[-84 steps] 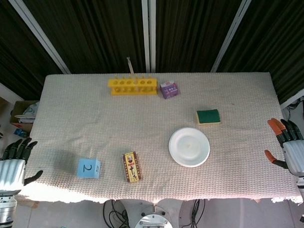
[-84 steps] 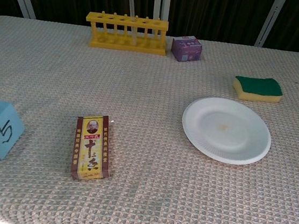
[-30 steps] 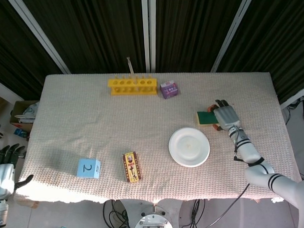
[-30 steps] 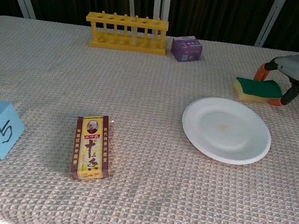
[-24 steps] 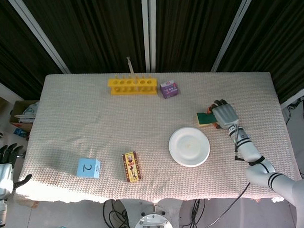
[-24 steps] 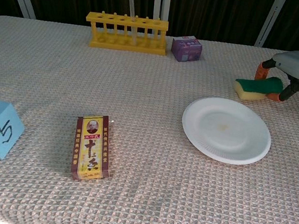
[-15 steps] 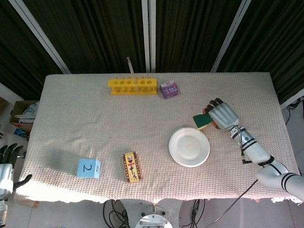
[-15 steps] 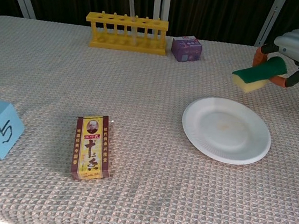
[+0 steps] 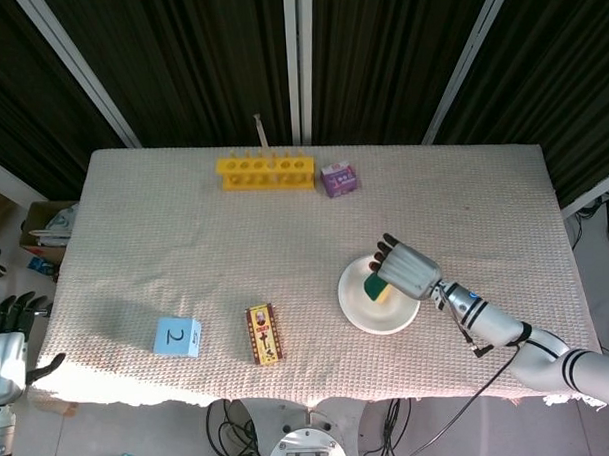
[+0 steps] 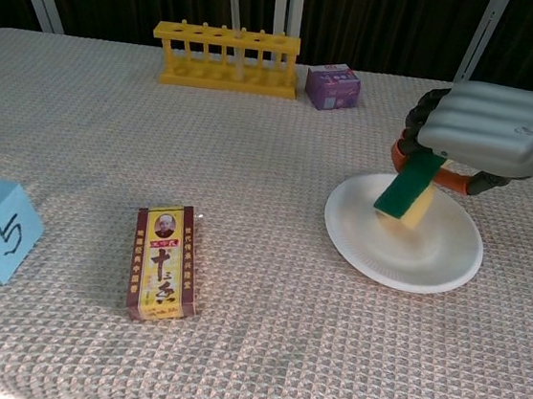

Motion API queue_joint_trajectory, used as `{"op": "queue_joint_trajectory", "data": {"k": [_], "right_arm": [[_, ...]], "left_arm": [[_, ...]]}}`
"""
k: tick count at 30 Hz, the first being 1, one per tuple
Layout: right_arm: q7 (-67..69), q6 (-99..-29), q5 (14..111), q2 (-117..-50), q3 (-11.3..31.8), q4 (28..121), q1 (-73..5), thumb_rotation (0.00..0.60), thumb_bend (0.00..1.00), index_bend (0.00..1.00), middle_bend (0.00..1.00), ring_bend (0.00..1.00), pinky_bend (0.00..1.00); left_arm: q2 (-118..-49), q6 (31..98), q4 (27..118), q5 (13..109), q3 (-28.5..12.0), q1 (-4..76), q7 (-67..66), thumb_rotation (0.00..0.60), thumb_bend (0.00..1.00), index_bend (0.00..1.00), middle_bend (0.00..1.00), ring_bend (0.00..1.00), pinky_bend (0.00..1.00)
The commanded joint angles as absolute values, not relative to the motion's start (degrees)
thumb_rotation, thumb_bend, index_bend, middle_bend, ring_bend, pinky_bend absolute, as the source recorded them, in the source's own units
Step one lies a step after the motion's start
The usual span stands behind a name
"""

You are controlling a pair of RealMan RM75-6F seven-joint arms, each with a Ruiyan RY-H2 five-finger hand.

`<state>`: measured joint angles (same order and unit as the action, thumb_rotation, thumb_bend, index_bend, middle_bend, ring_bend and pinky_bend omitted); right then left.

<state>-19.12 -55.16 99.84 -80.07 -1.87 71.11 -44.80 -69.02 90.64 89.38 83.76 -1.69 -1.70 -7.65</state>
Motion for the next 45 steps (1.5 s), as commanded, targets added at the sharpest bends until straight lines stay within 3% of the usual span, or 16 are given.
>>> {"op": "queue_joint_trajectory", "data": {"k": [1,15,24,34,45], "right_arm": [[-21.2,-57.5,102.3,-81.3,-3.1,68.5,-44.4,0.600,0.51,0.76,0.42,0.27,0.24],[-17.5,-65.3,105.0,-84.6,-5.4,60.7,-40.8,0.600,0.51,0.78,0.42,0.28,0.20],[-18.5,-65.9,107.3,-88.7,-7.4,56.8,-40.1,0.600,0.51,0.80,0.44,0.28,0.20],[-19.4,-72.4,107.0,-92.8,-4.4,54.4,-39.0,0.600,0.51,0.81,0.46,0.32,0.20],[-19.4,-74.5,106.8,-89.9,-5.8,54.6,-36.7,0.600,0.51,0.81,0.47,0.33,0.20]], "left_arm": [[-69.1,90.8,89.0,83.7,-1.7,-1.9,-7.1,0.600,0.01,0.18,0.12,0.09,0.15],[-69.6,90.1,88.7,83.9,-1.9,-1.5,-6.6,0.600,0.01,0.18,0.12,0.09,0.15],[-69.7,90.0,88.5,84.0,-1.9,-1.5,-6.2,0.600,0.01,0.18,0.12,0.09,0.15],[-69.8,90.0,88.5,84.3,-2.0,-1.3,-6.4,0.600,0.01,0.18,0.12,0.09,0.15],[-69.6,89.7,88.8,84.6,-2.1,-1.0,-6.6,0.600,0.01,0.18,0.12,0.09,0.15]]}}
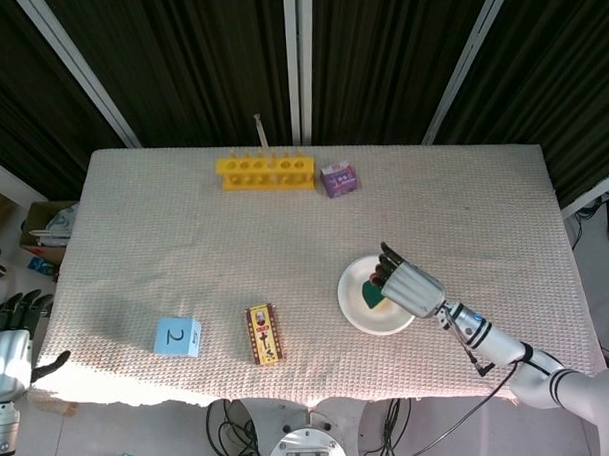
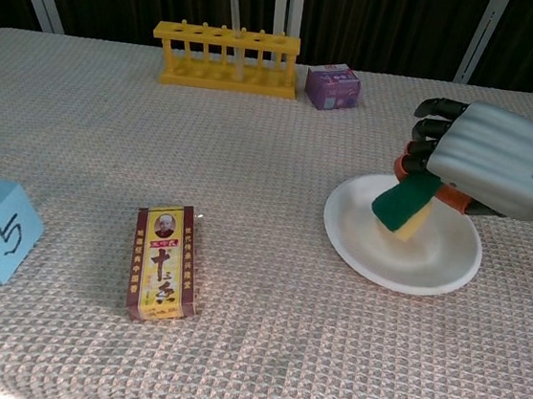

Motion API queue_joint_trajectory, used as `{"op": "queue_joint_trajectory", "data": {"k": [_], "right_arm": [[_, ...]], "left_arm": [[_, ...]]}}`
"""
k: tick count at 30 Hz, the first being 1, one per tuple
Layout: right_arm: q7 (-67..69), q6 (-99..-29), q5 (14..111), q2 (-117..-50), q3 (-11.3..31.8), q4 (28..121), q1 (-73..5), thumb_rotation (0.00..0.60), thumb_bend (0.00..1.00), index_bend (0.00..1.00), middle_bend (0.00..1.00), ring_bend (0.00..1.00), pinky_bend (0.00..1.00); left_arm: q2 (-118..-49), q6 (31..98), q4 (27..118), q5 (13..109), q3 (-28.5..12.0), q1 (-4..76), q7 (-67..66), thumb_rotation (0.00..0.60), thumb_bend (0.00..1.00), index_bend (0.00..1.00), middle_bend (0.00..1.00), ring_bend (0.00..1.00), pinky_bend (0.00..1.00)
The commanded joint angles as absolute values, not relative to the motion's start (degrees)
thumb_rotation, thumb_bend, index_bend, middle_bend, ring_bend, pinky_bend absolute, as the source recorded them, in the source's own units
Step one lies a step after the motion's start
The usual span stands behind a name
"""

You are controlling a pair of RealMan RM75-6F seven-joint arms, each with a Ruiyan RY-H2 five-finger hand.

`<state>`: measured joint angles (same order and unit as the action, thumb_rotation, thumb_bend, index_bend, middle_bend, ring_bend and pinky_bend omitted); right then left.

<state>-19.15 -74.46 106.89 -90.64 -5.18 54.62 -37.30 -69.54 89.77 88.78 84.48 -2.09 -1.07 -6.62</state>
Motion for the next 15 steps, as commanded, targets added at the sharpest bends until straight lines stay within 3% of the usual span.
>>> {"op": "queue_joint_trajectory", "data": {"k": [1,15], "right_arm": [[-19.8,-74.5,106.8,-89.5,-6.0,54.5,-36.4,0.600,0.51,0.82,0.47,0.33,0.20],[-20.7,-71.8,107.8,-94.6,-5.7,53.4,-38.4,0.600,0.51,0.82,0.47,0.35,0.20]], "left_arm": [[-69.7,89.6,88.8,84.6,-2.1,-0.9,-6.7,0.600,0.01,0.18,0.12,0.09,0.15],[-69.4,89.4,88.4,84.3,-2.3,-0.7,-6.1,0.600,0.01,0.18,0.12,0.09,0.15]]}}
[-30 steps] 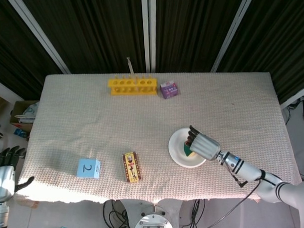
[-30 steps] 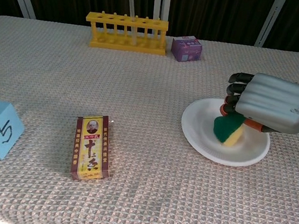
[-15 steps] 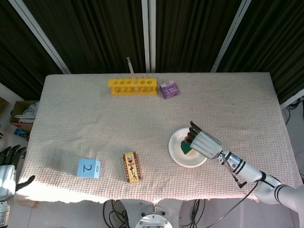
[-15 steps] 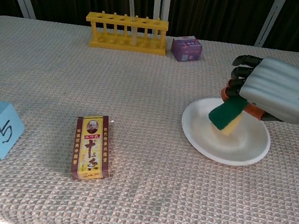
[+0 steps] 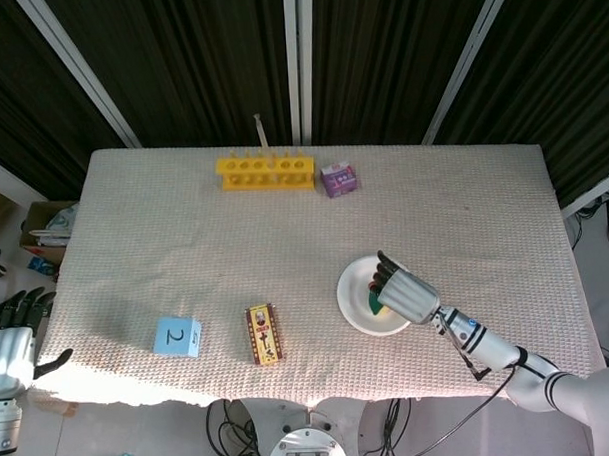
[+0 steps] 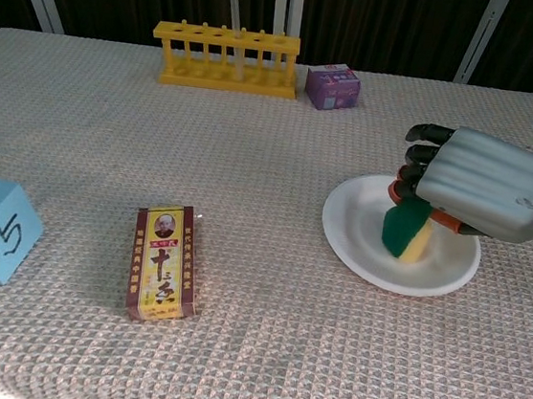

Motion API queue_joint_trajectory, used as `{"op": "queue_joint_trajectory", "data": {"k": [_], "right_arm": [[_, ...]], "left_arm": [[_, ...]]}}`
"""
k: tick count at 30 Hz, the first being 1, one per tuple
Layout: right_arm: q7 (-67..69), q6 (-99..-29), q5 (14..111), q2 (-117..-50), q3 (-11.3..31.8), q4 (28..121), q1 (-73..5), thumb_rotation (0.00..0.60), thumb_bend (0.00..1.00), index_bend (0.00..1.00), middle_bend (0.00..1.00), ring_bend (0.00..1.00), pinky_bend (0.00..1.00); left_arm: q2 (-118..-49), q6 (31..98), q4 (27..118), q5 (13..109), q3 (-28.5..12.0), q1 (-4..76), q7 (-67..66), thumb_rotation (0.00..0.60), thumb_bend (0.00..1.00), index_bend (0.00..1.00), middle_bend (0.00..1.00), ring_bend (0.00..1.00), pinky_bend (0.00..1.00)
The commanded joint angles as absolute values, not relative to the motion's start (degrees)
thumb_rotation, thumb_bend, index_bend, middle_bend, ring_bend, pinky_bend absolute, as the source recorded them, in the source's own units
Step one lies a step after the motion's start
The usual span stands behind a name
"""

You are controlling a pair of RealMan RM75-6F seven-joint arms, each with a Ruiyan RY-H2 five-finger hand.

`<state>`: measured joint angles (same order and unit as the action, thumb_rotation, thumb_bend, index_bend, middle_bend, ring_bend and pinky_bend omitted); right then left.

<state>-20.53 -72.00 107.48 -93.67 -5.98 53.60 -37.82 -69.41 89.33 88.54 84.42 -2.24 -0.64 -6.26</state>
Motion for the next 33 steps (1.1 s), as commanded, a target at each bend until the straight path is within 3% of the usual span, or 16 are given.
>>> {"op": "queue_joint_trajectory", "data": {"k": [1,11,18,23,28,33], "right_arm": [[-20.8,-71.6,108.0,-95.2,-5.6,53.3,-38.8,0.600,0.51,0.82,0.47,0.35,0.20],[-19.3,-74.1,106.9,-99.5,-3.0,52.6,-39.4,0.600,0.51,0.82,0.48,0.36,0.20],[-16.4,-77.3,102.8,-94.6,0.3,56.2,-37.7,0.600,0.51,0.82,0.48,0.36,0.21],[-14.2,-75.0,96.7,-92.4,3.7,56.8,-36.9,0.600,0.51,0.79,0.47,0.34,0.21],[-10.2,-67.6,88.5,-95.7,8.1,51.9,-38.4,0.600,0.49,0.67,0.44,0.34,0.20],[-7.0,-60.8,84.0,-100.5,10.0,45.5,-40.8,0.600,0.46,0.48,0.38,0.28,0.16]], "left_arm": [[-69.4,89.4,88.4,84.3,-2.2,-0.8,-6.0,0.600,0.01,0.18,0.12,0.09,0.15],[-69.5,89.9,87.4,84.2,-2.1,-1.2,-4.9,0.600,0.01,0.18,0.12,0.09,0.15],[-69.1,90.5,87.7,84.8,-2.2,-1.3,-5.0,0.600,0.01,0.18,0.12,0.09,0.15],[-69.1,90.6,88.1,84.8,-2.2,-1.3,-5.4,0.600,0.01,0.18,0.12,0.09,0.15],[-69.2,90.9,88.8,85.3,-2.1,-1.3,-6.1,0.600,0.01,0.18,0.12,0.09,0.15],[-68.9,90.9,89.5,85.2,-1.9,-1.5,-6.8,0.600,0.01,0.18,0.12,0.09,0.15]]}}
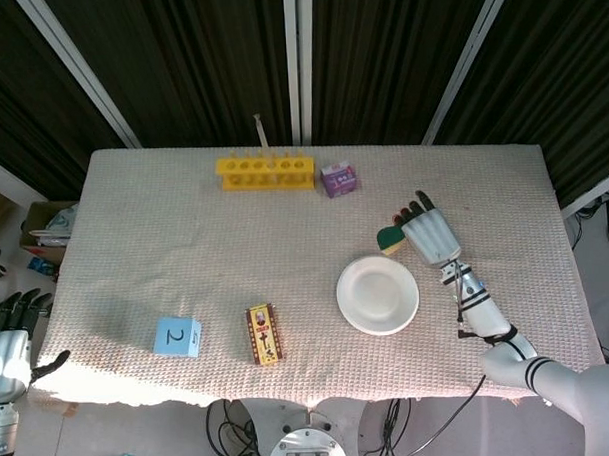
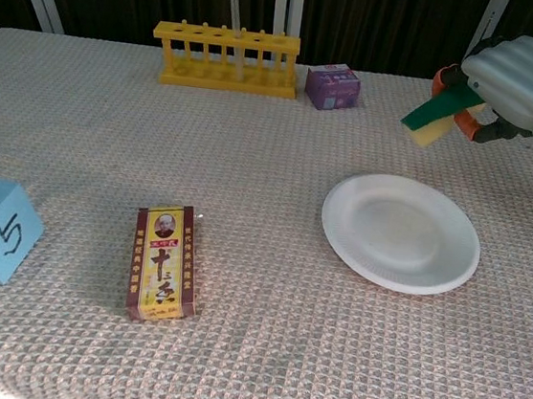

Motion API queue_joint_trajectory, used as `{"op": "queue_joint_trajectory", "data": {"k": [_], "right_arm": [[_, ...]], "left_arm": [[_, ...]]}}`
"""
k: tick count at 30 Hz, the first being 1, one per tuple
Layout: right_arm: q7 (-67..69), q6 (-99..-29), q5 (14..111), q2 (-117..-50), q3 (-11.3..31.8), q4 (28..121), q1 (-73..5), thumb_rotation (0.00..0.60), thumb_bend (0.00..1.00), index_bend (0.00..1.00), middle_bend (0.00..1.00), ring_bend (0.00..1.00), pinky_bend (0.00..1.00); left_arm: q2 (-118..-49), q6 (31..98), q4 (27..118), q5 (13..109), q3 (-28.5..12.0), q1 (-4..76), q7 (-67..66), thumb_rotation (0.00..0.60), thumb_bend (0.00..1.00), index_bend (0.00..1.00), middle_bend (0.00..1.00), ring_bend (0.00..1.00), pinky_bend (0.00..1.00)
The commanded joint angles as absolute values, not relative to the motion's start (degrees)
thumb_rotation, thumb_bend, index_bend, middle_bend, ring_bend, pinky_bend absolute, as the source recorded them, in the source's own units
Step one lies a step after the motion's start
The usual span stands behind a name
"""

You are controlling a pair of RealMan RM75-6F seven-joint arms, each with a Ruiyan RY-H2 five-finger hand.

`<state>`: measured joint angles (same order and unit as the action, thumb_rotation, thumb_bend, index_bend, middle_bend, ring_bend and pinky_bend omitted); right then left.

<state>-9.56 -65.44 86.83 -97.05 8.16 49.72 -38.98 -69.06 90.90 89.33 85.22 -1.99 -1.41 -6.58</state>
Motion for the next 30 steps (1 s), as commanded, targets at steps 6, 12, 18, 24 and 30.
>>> {"op": "queue_joint_trajectory", "data": {"k": [6,12,18,24,30], "right_arm": [[-5.9,-57.4,82.0,-100.8,9.7,45.7,-40.8,0.600,0.32,0.11,0.25,0.16,0.10],[-5.4,-59.4,81.4,-96.5,9.1,51.7,-38.3,0.600,0.20,0.00,0.13,0.05,0.03],[-4.4,-61.7,80.8,-88.8,8.3,61.2,-34.6,0.600,0.18,0.00,0.09,0.02,0.00],[-2.5,-74.3,85.2,-78.3,6.6,73.5,-27.5,0.600,0.19,0.00,0.18,0.08,0.07],[0.0,-84.8,89.0,-69.3,3.5,83.9,-19.7,0.600,0.19,0.00,0.22,0.10,0.09]], "left_arm": [[-68.7,91.0,89.4,84.5,-1.8,-2.0,-6.7,0.600,0.01,0.18,0.12,0.09,0.15],[-69.0,90.7,89.1,84.8,-1.9,-1.7,-6.5,0.600,0.01,0.18,0.12,0.09,0.15],[-68.9,90.2,88.8,84.6,-2.2,-1.3,-6.1,0.600,0.01,0.18,0.12,0.09,0.15],[-68.6,90.4,89.1,84.8,-2.3,-1.3,-6.2,0.600,0.01,0.18,0.12,0.09,0.15],[-69.3,90.8,89.2,85.4,-2.3,-1.1,-6.5,0.600,0.01,0.18,0.12,0.09,0.15]]}}
